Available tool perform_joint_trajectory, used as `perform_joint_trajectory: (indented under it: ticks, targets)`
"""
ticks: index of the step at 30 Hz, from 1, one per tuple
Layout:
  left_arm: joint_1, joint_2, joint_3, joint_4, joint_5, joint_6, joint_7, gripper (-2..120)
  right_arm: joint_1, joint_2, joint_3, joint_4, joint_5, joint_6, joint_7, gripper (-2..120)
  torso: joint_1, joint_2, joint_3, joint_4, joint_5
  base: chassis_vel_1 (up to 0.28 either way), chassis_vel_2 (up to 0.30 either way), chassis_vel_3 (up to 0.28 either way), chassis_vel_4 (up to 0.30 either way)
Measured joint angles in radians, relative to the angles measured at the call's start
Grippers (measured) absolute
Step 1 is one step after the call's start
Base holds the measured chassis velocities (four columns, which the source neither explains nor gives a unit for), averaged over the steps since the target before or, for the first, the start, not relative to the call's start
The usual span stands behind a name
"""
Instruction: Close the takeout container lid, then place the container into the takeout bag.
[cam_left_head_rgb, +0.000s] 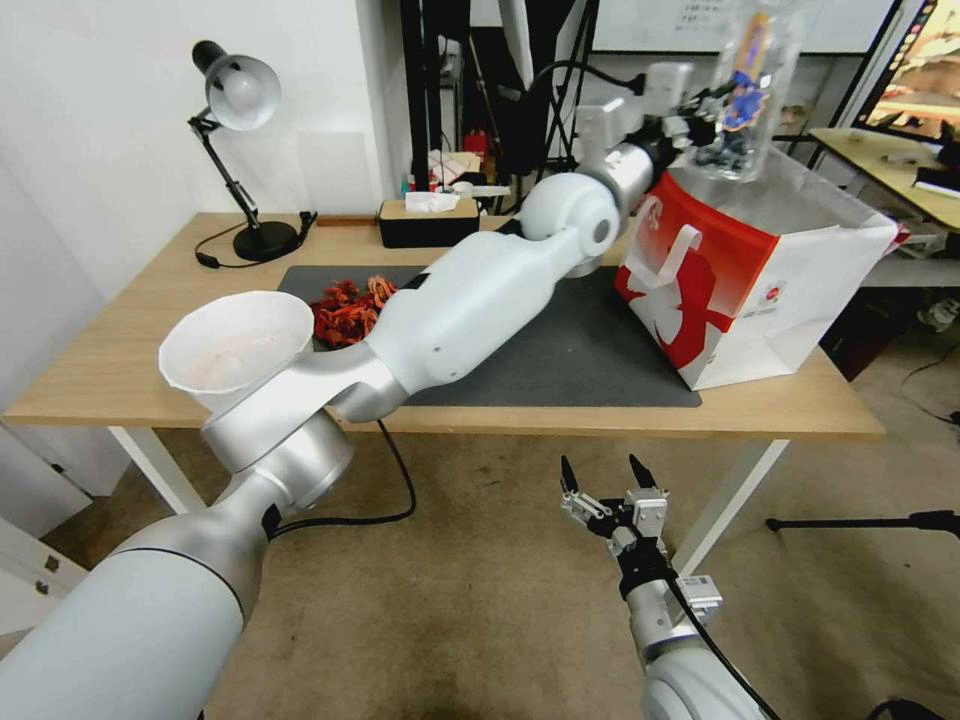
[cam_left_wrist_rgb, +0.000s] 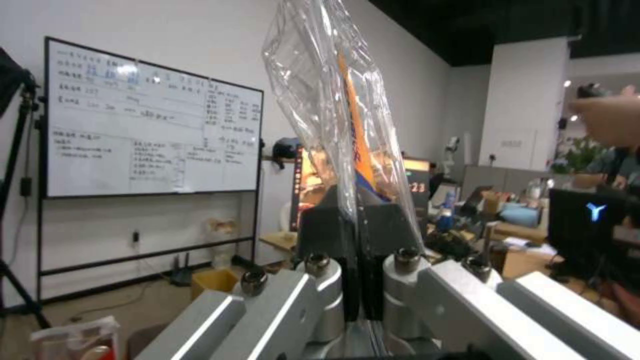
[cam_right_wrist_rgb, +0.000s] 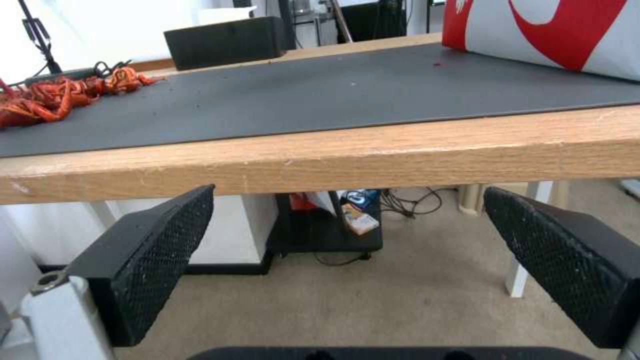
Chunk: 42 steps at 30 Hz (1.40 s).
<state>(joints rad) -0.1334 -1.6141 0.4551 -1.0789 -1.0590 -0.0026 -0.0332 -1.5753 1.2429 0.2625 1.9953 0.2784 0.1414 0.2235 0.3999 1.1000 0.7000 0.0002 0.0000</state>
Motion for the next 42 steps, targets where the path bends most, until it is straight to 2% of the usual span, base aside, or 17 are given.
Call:
perform_joint_trajectory:
  ticks: [8, 24, 27, 28, 30, 31, 35, 36, 38, 39, 42]
  targets:
    - [-0.023, 0.002, 0.066, 0.057, 0.056, -0.034, 0.032, 0, 0.008, 0.008, -0.001, -0.011, 0.001, 0.0, 0.0, 100, 0.0, 0.0, 0.0, -0.0001, 0.0, 0.0, 0.0, 0.0, 0.0]
    - [-0.023, 0.005, 0.118, 0.069, 0.126, -0.063, 0.08, 1, 0.019, 0.005, 0.004, -0.021, 0.011, 0.0, 0.0, 100, 0.0, 0.0, 0.0, -0.0002, -0.0001, 0.0, 0.0, 0.0, 0.0]
    - [-0.026, 0.005, 0.124, 0.072, 0.132, -0.066, 0.081, 16, 0.022, 0.005, 0.004, -0.023, 0.012, 0.0, 0.0, 100, 0.0, 0.0, 0.0, -0.0001, -0.0001, 0.0, 0.0, 0.0, 0.0]
    - [-0.026, 0.005, 0.124, 0.072, 0.132, -0.066, 0.081, 16, 0.022, 0.005, 0.004, -0.023, 0.012, 0.0, 0.0, 100, 0.0, 0.0, 0.0, -0.0001, -0.0001, 0.0, 0.0, 0.0, 0.0]
    - [-0.029, 0.005, 0.125, 0.072, 0.133, -0.066, 0.081, 27, 0.024, 0.006, 0.003, -0.023, 0.012, 0.0, 0.0, 100, 0.0, 0.0, 0.0, -0.0002, 0.0, 0.0, 0.0, 0.0, 0.0]
    - [-0.029, 0.005, 0.125, 0.072, 0.133, -0.066, 0.081, 27, 0.024, 0.006, 0.003, -0.023, 0.012, 0.0, 0.0, 100, 0.0, 0.0, 0.0, -0.0002, 0.0, 0.0, 0.0, 0.0, 0.0]
    - [-0.034, 0.005, 0.123, 0.069, 0.129, -0.066, 0.074, 43, 0.026, 0.006, 0.002, -0.022, 0.012, -0.004, 0.0, 100, 0.0, 0.0, 0.0, -0.0001, 0.0, 0.0, 0.0, 0.0, 0.0]
    - [-0.034, 0.005, 0.123, 0.069, 0.129, -0.066, 0.074, 43, 0.026, 0.006, 0.002, -0.022, 0.012, -0.004, 0.0, 100, 0.0, 0.0, 0.0, -0.0001, 0.0, 0.0, 0.0, 0.0, 0.0]
    - [-0.037, 0.006, 0.116, 0.06, 0.115, -0.064, 0.065, 57, 0.028, 0.005, 0.001, -0.022, 0.012, -0.005, 0.0, 100, 0.0, 0.0, 0.0, -0.0002, 0.0, 0.0, 0.0, 0.0, 0.0]
    - [-0.037, 0.006, 0.116, 0.06, 0.115, -0.064, 0.065, 57, 0.028, 0.005, 0.001, -0.022, 0.012, -0.005, 0.0, 100, 0.0, 0.0, 0.0, -0.0002, 0.0, 0.0, 0.0, 0.0, 0.0]
    - [-0.042, 0.006, 0.108, 0.044, 0.094, -0.059, 0.054, 71, 0.035, 0.002, -0.003, -0.022, 0.012, -0.009, 0.0, 100, 0.0, 0.0, 0.0, -0.0001, 0.0, 0.0, 0.0, 0.0, 0.0]
